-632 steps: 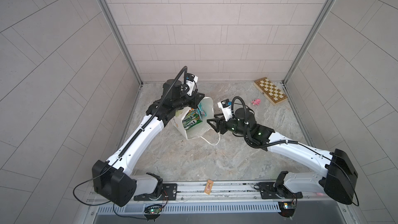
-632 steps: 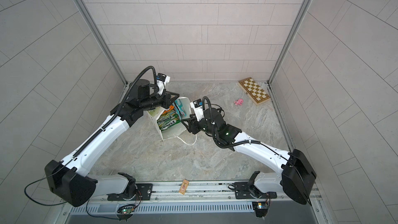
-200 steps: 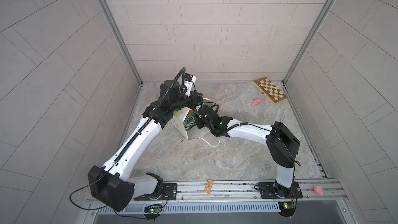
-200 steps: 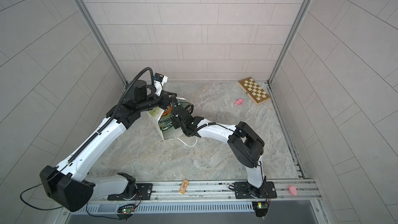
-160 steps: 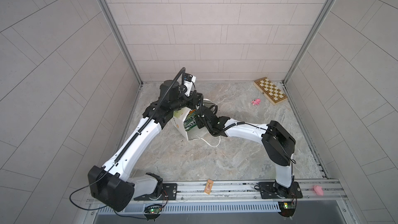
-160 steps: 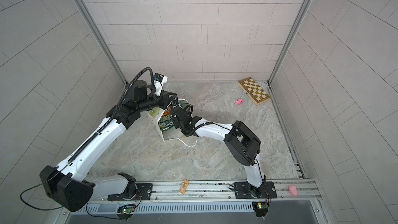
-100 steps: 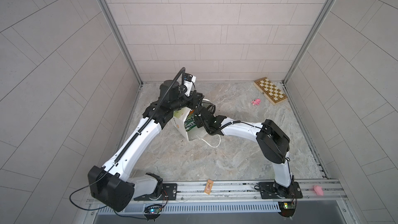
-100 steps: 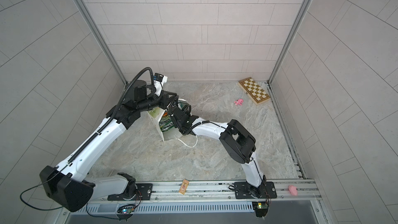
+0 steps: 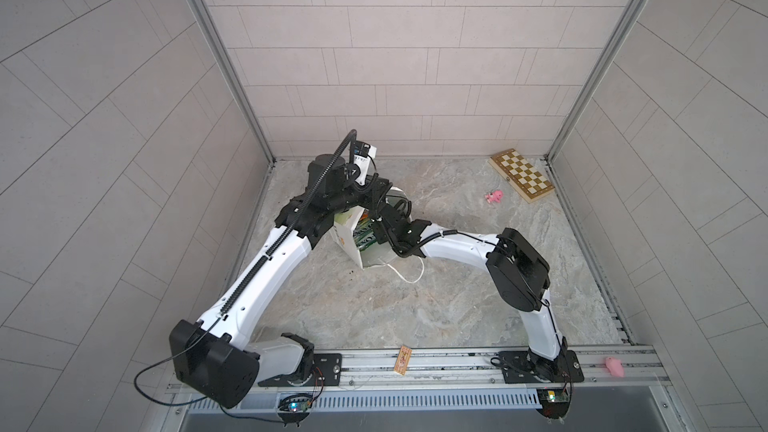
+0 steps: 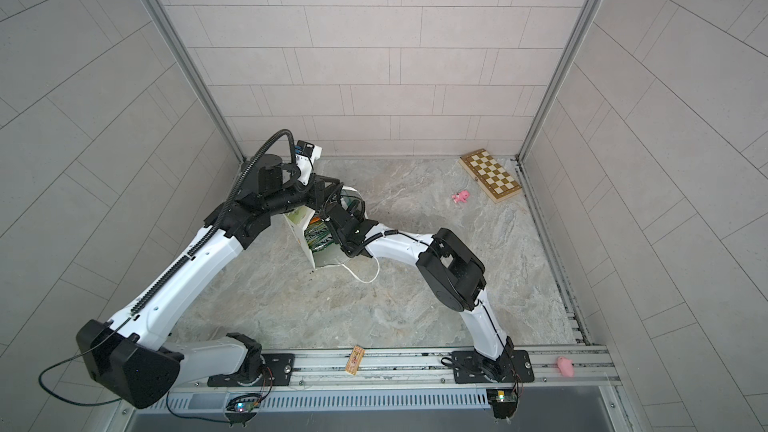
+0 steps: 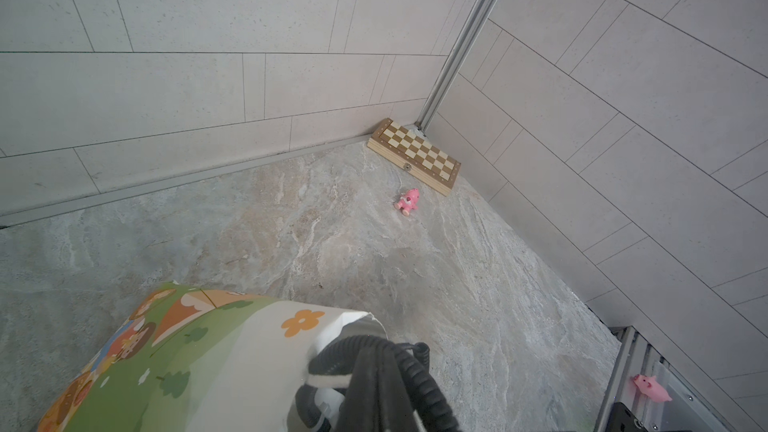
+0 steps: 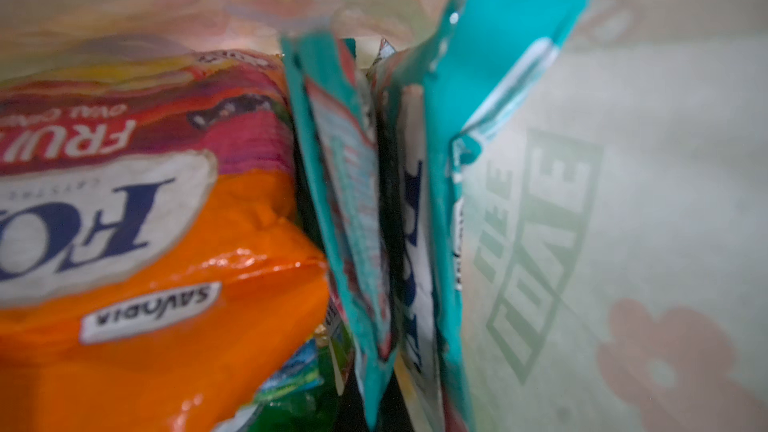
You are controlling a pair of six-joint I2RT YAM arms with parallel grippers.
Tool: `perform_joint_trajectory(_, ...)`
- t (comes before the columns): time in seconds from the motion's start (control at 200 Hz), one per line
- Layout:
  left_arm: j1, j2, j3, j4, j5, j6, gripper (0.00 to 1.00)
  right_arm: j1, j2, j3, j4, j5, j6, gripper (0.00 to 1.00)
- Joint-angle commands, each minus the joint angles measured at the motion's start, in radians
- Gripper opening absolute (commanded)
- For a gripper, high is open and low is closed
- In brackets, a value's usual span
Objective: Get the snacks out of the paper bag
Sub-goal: 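Close the right gripper on the teal Fox's Mint Blossom packet, then pull the teal packet up out of the bag with the right gripper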
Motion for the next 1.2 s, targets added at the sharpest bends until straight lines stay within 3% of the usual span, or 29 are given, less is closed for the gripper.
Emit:
perform_joint_trajectory(0.0, -0.012, -0.019, -0.011, 0.016, -0.012, -0.006, 0.00, 0.004, -0.059, -0.035, -0.033, -0.035, -0.014, 0.00)
perform_joint_trajectory(0.275, -0.013, -0.009, -0.016, 0.016, -0.092, -0.020, 0.00, 0.005, -0.173, -0.116, 0.006, -0.101, -0.032, 0.00)
perform_joint_trajectory(1.196, -0.013, 0.000, -0.015, 0.012, -0.112, -0.022, 0.00, 0.006, -0.586, -0.363, -0.029, -0.216, -0.099, 0.00)
